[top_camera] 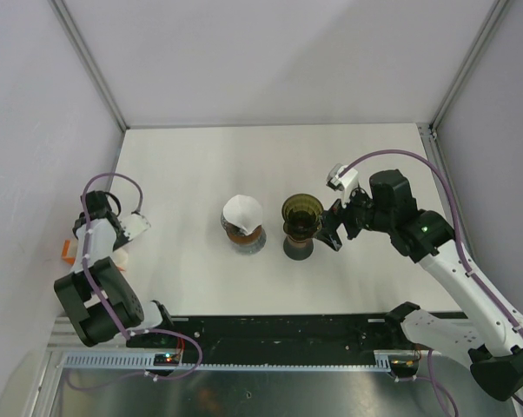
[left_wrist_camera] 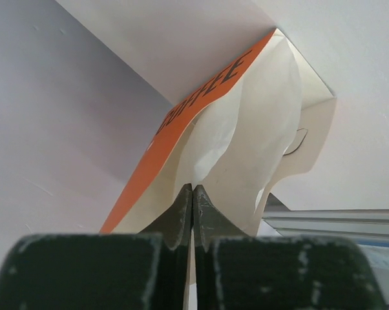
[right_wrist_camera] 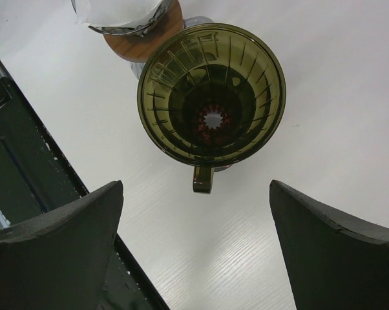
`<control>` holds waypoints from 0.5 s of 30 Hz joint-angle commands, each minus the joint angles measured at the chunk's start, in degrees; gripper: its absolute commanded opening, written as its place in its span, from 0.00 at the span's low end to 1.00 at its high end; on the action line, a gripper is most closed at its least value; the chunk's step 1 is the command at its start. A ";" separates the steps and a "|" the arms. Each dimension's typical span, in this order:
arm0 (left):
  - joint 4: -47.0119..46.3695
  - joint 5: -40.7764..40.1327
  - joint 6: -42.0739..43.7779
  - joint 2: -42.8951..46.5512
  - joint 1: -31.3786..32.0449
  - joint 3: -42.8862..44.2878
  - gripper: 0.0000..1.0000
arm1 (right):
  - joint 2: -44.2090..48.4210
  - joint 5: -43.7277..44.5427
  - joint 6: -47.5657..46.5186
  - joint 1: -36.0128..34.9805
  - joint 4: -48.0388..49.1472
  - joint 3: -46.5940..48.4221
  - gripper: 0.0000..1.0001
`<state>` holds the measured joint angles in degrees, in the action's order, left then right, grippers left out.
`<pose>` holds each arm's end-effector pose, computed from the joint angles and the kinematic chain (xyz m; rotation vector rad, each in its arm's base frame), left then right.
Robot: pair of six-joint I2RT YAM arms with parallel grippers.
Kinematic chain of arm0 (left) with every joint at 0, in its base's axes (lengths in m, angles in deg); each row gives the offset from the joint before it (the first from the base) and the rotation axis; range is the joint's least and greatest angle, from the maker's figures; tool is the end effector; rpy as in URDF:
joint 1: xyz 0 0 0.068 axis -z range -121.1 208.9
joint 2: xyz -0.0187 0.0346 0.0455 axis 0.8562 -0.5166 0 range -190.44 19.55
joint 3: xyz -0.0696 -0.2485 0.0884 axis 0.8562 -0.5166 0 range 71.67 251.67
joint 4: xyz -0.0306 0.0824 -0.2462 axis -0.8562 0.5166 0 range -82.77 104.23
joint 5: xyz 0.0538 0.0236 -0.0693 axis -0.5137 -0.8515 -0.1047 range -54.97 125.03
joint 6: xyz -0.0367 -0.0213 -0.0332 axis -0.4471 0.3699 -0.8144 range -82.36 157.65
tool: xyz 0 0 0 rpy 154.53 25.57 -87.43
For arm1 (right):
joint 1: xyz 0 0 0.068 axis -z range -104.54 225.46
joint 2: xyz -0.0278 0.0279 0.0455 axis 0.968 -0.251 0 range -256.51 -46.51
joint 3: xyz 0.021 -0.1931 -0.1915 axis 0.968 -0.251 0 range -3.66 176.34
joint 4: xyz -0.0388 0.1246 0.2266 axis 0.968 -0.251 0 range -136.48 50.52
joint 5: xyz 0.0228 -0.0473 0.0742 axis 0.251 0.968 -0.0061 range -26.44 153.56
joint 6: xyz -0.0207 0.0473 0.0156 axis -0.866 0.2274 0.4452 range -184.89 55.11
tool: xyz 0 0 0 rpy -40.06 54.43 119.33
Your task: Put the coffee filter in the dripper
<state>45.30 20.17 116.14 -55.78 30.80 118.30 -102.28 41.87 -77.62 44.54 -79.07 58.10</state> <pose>0.2071 0.1209 0.2043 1.2114 2.7645 0.7322 0.1632 0.1131 0.3577 -1.0079 1.9206 0.5910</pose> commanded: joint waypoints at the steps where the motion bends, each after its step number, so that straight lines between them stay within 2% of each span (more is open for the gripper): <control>1: -0.59 0.56 0.11 2.98 0.36 2.10 0.00 | -0.07 -0.97 -0.06 -0.24 1.01 2.14 0.99; 9: -0.25 1.49 1.18 8.61 2.82 -1.61 0.00 | 0.04 -1.07 0.12 -0.33 1.15 2.14 0.99; 15: 2.36 4.38 -0.62 11.17 5.04 -0.13 0.00 | 0.79 -0.83 0.28 -0.46 1.15 2.14 0.99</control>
<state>45.76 21.81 116.14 -47.08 34.21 117.32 -102.39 41.63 -77.60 44.46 -79.07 58.10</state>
